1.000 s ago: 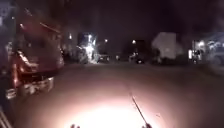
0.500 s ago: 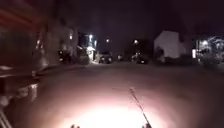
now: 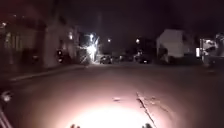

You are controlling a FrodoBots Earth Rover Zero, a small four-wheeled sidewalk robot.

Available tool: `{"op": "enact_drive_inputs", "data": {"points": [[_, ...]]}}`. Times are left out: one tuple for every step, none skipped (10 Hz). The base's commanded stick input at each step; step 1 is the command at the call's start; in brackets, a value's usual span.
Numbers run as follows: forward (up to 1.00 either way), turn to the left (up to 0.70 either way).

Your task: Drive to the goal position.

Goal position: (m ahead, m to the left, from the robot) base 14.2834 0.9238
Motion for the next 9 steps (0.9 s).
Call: {"op": "enact_drive_inputs", "data": {"points": [[1.00,0.00],[1.00,0.00],[1.00,0.00],[1.00,0.00],[1.00,0.00],[1.00,0.00],[1.00,0.00],[1.00,0.00],[1.00,0.00]]}}
